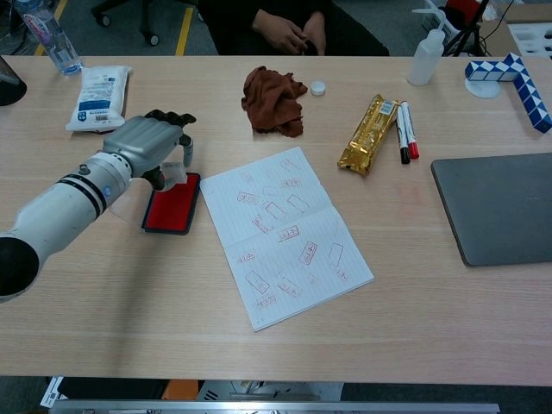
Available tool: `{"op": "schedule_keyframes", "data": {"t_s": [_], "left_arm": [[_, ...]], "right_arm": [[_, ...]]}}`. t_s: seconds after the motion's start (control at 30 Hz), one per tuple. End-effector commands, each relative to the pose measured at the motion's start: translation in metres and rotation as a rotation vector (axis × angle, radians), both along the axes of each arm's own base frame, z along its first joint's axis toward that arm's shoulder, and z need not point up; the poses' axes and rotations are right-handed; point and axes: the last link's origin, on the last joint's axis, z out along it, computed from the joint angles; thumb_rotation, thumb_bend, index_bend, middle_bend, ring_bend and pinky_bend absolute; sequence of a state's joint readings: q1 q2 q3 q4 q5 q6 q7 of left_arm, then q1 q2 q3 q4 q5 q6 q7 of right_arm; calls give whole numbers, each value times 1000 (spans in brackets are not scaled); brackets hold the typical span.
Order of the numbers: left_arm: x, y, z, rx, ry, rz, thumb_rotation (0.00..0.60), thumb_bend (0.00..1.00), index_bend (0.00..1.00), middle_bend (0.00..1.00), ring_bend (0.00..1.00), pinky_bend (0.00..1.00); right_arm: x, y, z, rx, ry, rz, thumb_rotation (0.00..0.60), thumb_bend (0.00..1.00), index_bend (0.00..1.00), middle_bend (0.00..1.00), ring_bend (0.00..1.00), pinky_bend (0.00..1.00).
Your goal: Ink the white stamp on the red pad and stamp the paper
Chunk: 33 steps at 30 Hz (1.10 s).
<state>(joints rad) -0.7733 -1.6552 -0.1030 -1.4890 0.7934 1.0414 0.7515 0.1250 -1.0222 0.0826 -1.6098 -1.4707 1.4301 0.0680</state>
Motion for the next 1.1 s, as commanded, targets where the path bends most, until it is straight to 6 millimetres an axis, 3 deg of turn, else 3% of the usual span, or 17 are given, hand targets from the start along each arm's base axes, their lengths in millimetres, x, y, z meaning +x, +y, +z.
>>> {"op": "schedule_keyframes", "data": {"t_s": [0.03,1.1], "left_arm": [[1,1,-1,5,-1,4,600,269,455,39,0,5],[1,6,0,12,45,18,600,286,492,49,0,5]], "right_arm": [[0,0,0,0,0,-1,600,219,399,468,330,352],[-2,2,1,1,-1,-6,600,216,404,468,330,352]]}}
